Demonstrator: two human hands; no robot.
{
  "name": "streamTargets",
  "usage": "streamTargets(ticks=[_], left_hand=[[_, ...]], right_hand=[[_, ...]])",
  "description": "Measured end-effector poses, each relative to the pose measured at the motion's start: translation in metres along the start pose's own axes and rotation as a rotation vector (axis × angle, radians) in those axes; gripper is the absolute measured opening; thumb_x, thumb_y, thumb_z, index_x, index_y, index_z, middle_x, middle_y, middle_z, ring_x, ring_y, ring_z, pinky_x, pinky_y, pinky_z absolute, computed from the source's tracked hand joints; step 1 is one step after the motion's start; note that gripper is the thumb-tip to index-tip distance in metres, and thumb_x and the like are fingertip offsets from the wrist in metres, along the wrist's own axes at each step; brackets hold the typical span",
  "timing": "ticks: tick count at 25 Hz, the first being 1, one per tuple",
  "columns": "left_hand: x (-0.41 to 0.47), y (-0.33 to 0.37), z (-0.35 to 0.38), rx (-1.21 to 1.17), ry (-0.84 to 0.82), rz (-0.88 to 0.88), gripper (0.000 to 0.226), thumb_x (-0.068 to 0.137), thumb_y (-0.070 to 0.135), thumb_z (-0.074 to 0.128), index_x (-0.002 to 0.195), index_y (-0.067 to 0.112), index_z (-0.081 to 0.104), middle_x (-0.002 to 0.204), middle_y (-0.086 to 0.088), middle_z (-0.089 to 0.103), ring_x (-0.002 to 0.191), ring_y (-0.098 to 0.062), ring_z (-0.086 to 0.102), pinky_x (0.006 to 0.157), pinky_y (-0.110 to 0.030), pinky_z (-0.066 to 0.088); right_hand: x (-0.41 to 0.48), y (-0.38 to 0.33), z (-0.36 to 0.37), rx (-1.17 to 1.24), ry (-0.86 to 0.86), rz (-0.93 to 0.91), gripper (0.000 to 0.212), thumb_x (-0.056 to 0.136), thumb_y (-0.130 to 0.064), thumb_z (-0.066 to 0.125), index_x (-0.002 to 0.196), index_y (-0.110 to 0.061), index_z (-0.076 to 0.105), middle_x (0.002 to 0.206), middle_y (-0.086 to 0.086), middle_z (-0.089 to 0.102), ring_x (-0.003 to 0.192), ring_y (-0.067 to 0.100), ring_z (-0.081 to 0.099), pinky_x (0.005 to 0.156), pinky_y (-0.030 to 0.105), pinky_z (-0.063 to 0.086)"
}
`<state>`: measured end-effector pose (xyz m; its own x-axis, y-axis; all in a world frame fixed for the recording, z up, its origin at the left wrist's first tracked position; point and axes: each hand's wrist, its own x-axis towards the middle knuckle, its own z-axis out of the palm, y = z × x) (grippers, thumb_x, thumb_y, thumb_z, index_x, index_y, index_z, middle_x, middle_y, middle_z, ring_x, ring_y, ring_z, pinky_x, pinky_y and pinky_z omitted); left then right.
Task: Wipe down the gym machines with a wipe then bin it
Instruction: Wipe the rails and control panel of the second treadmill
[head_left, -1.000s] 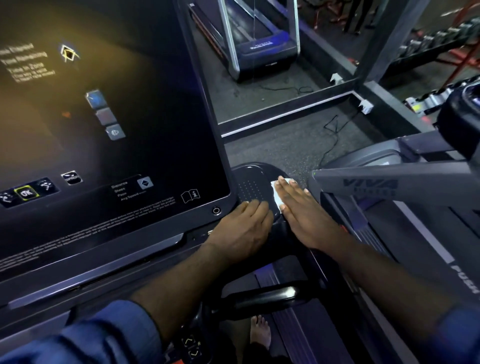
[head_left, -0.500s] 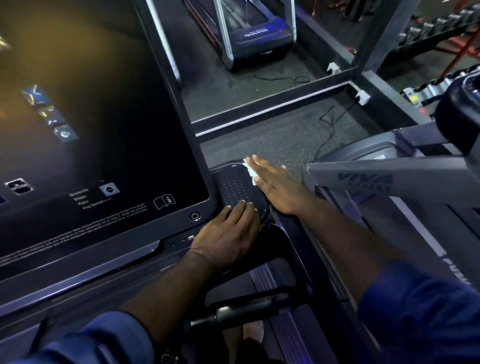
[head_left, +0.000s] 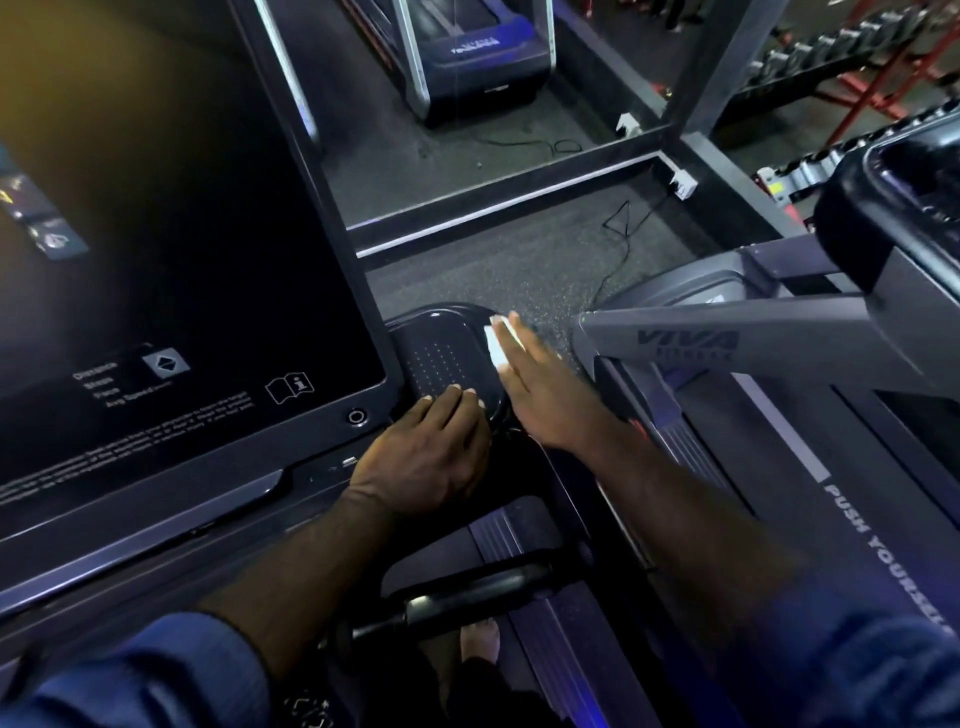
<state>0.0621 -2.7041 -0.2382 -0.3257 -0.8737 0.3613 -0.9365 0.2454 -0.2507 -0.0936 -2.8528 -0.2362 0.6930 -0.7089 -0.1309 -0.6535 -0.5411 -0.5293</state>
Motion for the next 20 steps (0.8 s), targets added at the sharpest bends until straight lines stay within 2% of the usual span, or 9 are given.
streamTargets(ticks=[3, 5, 8, 11, 13, 16, 18, 20], left_hand=[[0.000, -0.001, 0.000, -0.011, 0.027, -0.006, 0.039, 0.108, 0.026, 0.050, 0.126, -0.006, 0.065, 0.126, -0.026, 0.064, 0.115, -0.042, 0.064, 0.092, -0.051, 0.057], [0.000, 0.000, 0.000, -0.015, 0.026, -0.006, 0.040, 0.109, 0.027, 0.046, 0.124, -0.005, 0.065, 0.126, -0.026, 0.064, 0.115, -0.042, 0.064, 0.091, -0.051, 0.057], [0.003, 0.001, -0.004, -0.037, 0.010, -0.031, 0.042, 0.109, 0.030, 0.044, 0.122, -0.003, 0.066, 0.123, -0.024, 0.065, 0.113, -0.040, 0.064, 0.091, -0.049, 0.057], [0.007, 0.000, -0.019, -0.111, -0.036, -0.032, 0.039, 0.108, 0.036, 0.044, 0.118, 0.005, 0.067, 0.124, -0.017, 0.064, 0.116, -0.036, 0.060, 0.097, -0.047, 0.051], [0.009, 0.002, -0.028, -0.209, -0.043, -0.007, 0.034, 0.104, 0.041, 0.050, 0.108, 0.012, 0.068, 0.117, -0.013, 0.065, 0.107, -0.035, 0.060, 0.092, -0.047, 0.050], [0.008, 0.016, -0.035, -0.418, -0.226, 0.084, 0.044, 0.102, 0.057, 0.046, 0.097, 0.018, 0.067, 0.094, -0.006, 0.065, 0.085, -0.031, 0.060, 0.073, -0.041, 0.049], [0.002, 0.037, -0.040, -0.518, -0.398, 0.085, 0.056, 0.099, 0.068, 0.040, 0.103, 0.020, 0.068, 0.095, -0.004, 0.067, 0.087, -0.031, 0.064, 0.072, -0.040, 0.051], [-0.003, 0.057, -0.046, -0.554, -0.537, 0.025, 0.063, 0.094, 0.074, 0.038, 0.116, 0.022, 0.065, 0.106, -0.003, 0.068, 0.098, -0.029, 0.065, 0.079, -0.039, 0.052]], right_hand=[[0.028, -0.005, -0.006, 0.064, -0.057, 0.058, 0.057, 0.111, -0.040, 0.027, 0.164, -0.041, 0.007, 0.174, -0.008, 0.004, 0.159, 0.021, 0.013, 0.128, 0.049, 0.017], [0.010, -0.007, -0.002, 0.019, -0.019, 0.084, 0.056, 0.111, -0.043, 0.025, 0.164, -0.041, 0.007, 0.174, -0.009, 0.004, 0.157, 0.025, 0.020, 0.126, 0.050, 0.022], [-0.062, -0.006, 0.003, -0.062, 0.048, 0.059, 0.061, 0.107, -0.044, 0.020, 0.165, -0.034, 0.007, 0.174, -0.003, 0.008, 0.156, 0.025, 0.025, 0.122, 0.052, 0.031], [-0.156, -0.006, 0.002, -0.175, 0.112, 0.008, 0.060, 0.111, -0.030, 0.029, 0.167, -0.020, 0.009, 0.174, 0.002, 0.008, 0.160, 0.018, 0.013, 0.125, 0.043, 0.026], [-0.195, -0.008, 0.003, -0.161, 0.077, 0.016, 0.060, 0.112, -0.031, 0.029, 0.167, -0.020, 0.006, 0.174, 0.001, 0.004, 0.160, 0.015, 0.008, 0.126, 0.041, 0.024], [-0.178, 0.000, 0.010, -0.095, 0.080, 0.046, 0.061, 0.110, -0.033, 0.026, 0.167, -0.021, 0.005, 0.174, 0.004, 0.004, 0.160, 0.020, 0.010, 0.123, 0.047, 0.029], [-0.139, 0.003, 0.016, -0.098, 0.073, 0.079, 0.064, 0.107, -0.037, 0.025, 0.166, -0.023, 0.006, 0.174, 0.006, 0.006, 0.159, 0.025, 0.017, 0.122, 0.050, 0.031], [-0.093, 0.001, 0.017, -0.111, 0.064, 0.095, 0.066, 0.106, -0.039, 0.028, 0.166, -0.025, 0.006, 0.174, 0.008, 0.006, 0.157, 0.030, 0.021, 0.123, 0.052, 0.029]])
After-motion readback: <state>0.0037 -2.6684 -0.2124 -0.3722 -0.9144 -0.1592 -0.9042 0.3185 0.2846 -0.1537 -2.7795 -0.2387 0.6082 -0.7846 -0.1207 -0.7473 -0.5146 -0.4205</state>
